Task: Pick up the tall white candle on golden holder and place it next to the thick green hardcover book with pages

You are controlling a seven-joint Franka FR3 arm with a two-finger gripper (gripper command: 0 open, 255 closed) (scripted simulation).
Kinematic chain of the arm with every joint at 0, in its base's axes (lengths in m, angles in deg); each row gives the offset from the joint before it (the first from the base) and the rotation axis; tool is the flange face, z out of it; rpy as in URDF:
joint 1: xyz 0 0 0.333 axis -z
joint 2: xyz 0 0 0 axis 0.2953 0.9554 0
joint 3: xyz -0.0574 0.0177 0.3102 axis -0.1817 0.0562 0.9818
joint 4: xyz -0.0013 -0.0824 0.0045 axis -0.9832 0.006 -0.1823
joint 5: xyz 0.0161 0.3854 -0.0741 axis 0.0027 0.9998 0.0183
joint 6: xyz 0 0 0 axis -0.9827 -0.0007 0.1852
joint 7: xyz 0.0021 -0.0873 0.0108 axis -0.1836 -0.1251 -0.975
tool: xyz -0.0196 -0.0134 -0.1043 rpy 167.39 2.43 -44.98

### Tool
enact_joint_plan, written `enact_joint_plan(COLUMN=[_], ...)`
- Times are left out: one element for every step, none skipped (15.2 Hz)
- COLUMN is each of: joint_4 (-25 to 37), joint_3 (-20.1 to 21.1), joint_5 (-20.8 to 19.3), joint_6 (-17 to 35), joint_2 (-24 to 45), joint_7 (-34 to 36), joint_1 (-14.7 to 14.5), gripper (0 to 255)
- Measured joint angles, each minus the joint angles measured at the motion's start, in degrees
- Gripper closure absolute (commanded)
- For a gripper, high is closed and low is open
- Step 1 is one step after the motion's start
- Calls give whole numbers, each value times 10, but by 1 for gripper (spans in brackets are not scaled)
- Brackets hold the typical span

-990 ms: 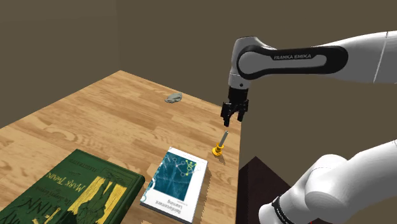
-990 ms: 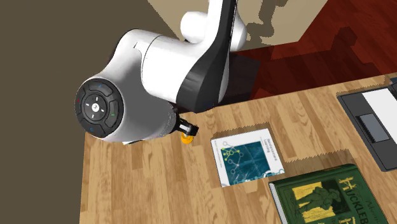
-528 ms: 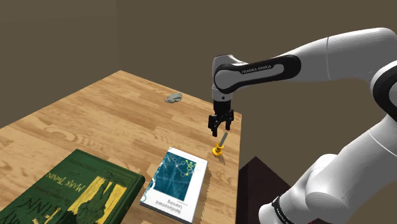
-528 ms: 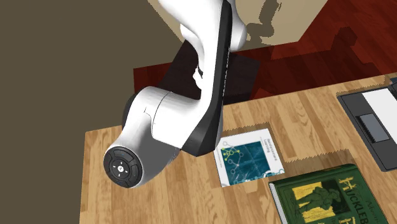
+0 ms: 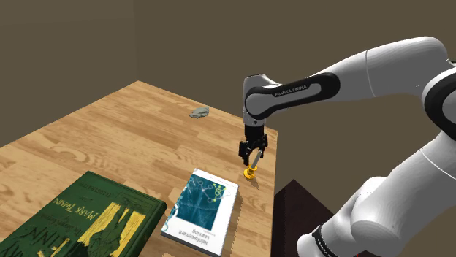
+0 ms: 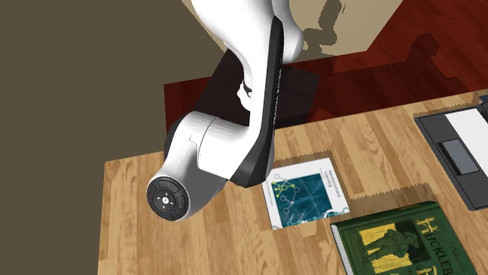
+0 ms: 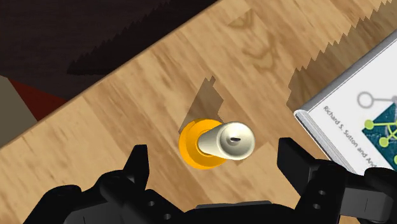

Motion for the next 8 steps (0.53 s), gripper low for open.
enact_joint_plan(joint_4=[-2, -3, -3, -4, -4, -4, -4, -4], joint_3=[0, 0, 0, 0, 0, 0, 0, 0], joint_5=[0, 0, 0, 0, 0, 0, 0, 0], joint_6=[2, 3, 3, 4, 4, 4, 4, 4], joint_2=[0, 0, 0, 0, 0, 0, 0, 0], joint_7=[0, 0, 0, 0, 0, 0, 0, 0], joint_1=[0, 0, 0, 0, 0, 0, 0, 0], gripper=[0, 0, 0, 0, 0, 255, 255, 255])
